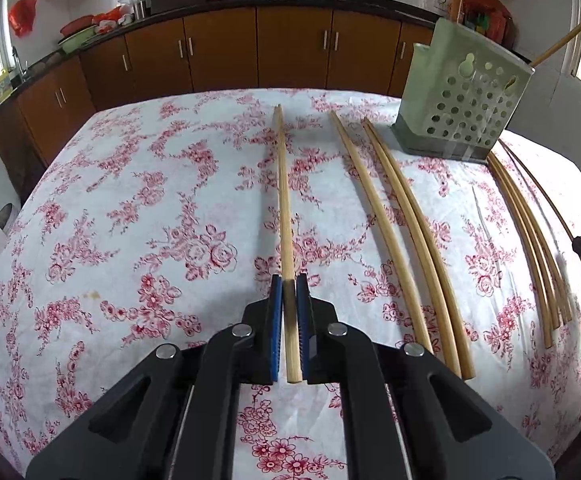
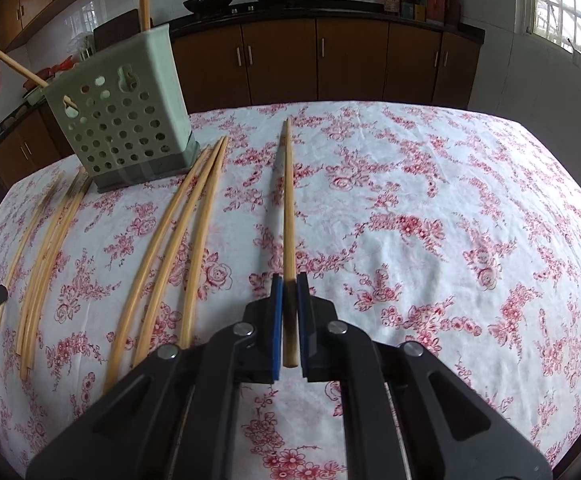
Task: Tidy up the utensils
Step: 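Lift both chopsticks and carry them above the green utensil holder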
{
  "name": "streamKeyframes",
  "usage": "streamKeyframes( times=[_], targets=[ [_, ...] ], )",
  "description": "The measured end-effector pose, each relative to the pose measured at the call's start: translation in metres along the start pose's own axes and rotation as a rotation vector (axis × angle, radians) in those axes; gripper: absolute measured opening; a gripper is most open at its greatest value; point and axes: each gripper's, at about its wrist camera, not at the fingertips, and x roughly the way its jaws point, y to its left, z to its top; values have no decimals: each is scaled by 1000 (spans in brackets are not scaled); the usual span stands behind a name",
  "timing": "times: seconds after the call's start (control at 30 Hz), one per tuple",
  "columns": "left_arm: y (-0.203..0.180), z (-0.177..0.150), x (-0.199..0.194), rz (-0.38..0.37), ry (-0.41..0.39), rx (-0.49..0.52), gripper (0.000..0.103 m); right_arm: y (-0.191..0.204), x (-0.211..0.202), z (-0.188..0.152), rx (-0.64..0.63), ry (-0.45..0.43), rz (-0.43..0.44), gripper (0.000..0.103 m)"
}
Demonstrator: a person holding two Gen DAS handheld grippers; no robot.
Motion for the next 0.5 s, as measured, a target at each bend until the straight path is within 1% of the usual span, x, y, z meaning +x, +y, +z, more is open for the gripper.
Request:
streamKeyframes(
  times=[0.2, 0.3, 0.5],
  targets=[
    [10, 24, -41, -26, -126, -39, 7, -13, -39, 20, 31, -120, 8, 8],
    [15, 36, -63, -37, -200, -62, 7, -17, -54, 28, 47, -167, 13, 8],
    [19, 56, -99, -63, -319, -111, 7, -18, -77, 41, 67, -248, 27, 8]
  ],
)
